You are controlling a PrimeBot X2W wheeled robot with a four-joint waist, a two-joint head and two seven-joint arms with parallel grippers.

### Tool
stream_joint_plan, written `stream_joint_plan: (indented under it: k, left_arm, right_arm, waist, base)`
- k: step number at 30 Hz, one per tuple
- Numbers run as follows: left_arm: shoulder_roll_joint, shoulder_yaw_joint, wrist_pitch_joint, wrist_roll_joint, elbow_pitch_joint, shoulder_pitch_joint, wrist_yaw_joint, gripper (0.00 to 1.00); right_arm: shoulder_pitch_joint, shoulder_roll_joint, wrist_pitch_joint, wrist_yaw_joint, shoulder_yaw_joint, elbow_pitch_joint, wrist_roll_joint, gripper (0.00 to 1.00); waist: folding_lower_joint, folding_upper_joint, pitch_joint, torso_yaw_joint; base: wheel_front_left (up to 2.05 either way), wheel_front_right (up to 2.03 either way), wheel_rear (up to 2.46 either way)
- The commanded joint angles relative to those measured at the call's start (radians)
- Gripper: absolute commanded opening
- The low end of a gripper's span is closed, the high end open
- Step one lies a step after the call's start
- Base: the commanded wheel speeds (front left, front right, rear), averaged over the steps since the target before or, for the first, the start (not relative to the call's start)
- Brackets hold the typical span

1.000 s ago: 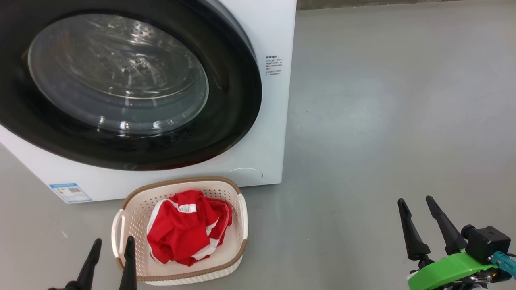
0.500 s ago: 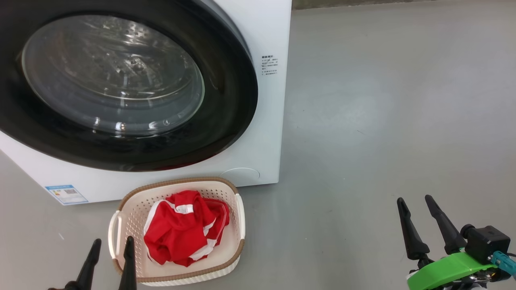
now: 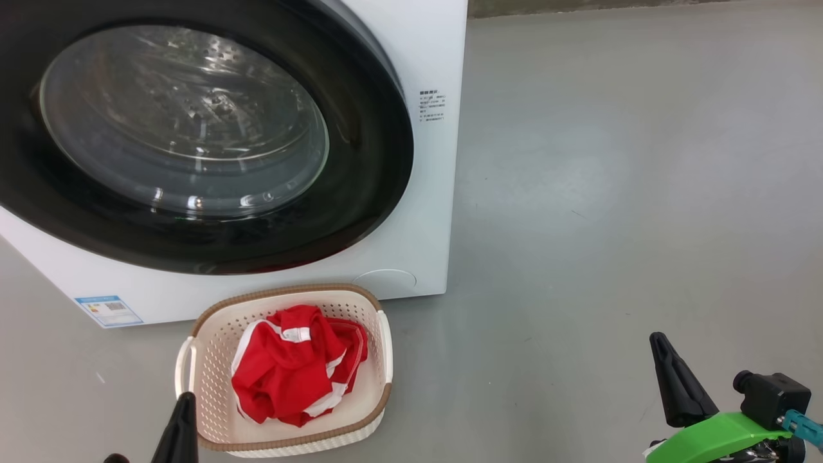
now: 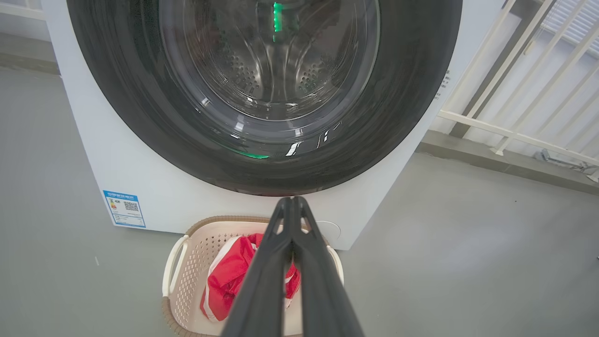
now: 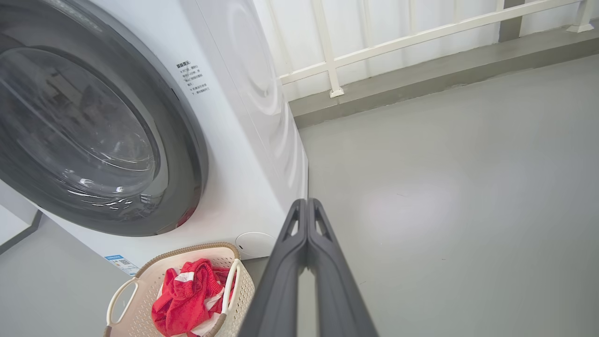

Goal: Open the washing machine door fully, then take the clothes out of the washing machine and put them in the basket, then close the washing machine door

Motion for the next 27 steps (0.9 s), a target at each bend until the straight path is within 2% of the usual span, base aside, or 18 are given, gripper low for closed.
stream_joint_plan:
  k: [1, 27]
  left_arm:
    - [0.006, 0.006, 0.007, -0.029, -0.018, -0.017, -0.001, 0.00]
    - [0.007, 0.007, 0.083, -0.325, -0.006, -0.054, -0.002, 0.00]
  right_arm:
    - [-0.022, -0.012, 0.006, 0.000, -0.007, -0.026, 0.026, 0.00]
    - [-0.043, -0.003, 0.082, 0.000, -0.031, -0.038, 0.288, 0.00]
  waist:
    - [-0.0001, 0.0000, 0.000, 0.001]
    - [-0.0002, 0.0000, -0.013, 0.013]
  base:
    - [0.00, 0.00, 0.00]
    - [0.00, 0.00, 0.00]
